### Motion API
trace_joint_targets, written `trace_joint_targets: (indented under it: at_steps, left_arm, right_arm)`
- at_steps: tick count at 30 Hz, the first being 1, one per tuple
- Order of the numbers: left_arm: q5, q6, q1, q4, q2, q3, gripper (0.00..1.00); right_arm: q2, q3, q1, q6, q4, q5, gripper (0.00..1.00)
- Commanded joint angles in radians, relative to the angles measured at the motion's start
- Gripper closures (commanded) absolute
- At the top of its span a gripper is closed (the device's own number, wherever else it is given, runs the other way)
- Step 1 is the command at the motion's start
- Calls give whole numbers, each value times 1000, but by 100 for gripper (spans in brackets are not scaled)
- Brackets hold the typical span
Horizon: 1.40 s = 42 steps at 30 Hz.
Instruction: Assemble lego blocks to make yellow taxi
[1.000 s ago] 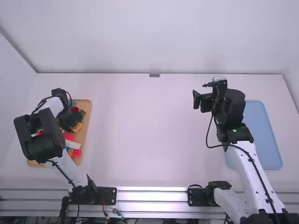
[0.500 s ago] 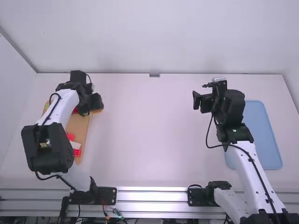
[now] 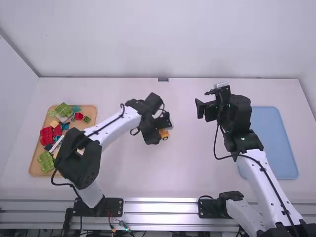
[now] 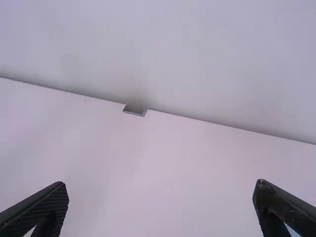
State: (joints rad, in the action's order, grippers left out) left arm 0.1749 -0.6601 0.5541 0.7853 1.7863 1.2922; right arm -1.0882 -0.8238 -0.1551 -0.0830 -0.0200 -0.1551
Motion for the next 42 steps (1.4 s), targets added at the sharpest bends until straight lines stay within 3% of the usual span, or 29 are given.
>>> trace_joint_targets:
  at_steps: [1,10,17,21,26,28,30,31,36,42]
  left_arm:
    - [-76,-134,45,-59,40,-58,98]
    - [-86,-138,68,-161,66,-164,98]
    - [-95,-120,74,-360,66,-275,98]
    - [-116,-119,74,-372,66,-283,97]
    - [-105,-115,74,-375,66,-283,57]
    - [-105,-115,74,-376,66,-283,27]
    - [-106,-116,73,-376,66,-283,6]
    - [-106,-123,74,-375,66,-283,1]
    - [-115,-114,74,-362,60,-254,1]
    - [-113,-120,43,-194,-11,-124,1]
  right_arm:
    - [-6,-39,-1,-3,-5,-2,1]
    - [-6,-39,-2,-3,-14,-2,1]
    - [-6,-39,-3,-3,-16,-2,1]
    - [-6,-39,-1,-3,-19,-2,1]
    - [-6,-39,-1,-3,-19,-2,1]
    - [-6,-39,-1,-3,-19,-2,1]
    - [-6,-39,-1,-3,-19,-2,1]
    - [-6,-39,-1,-3,-20,-2,1]
    - [-6,-39,-1,-3,-23,-2,1]
    - [-6,-39,-1,-3,-17,-2,1]
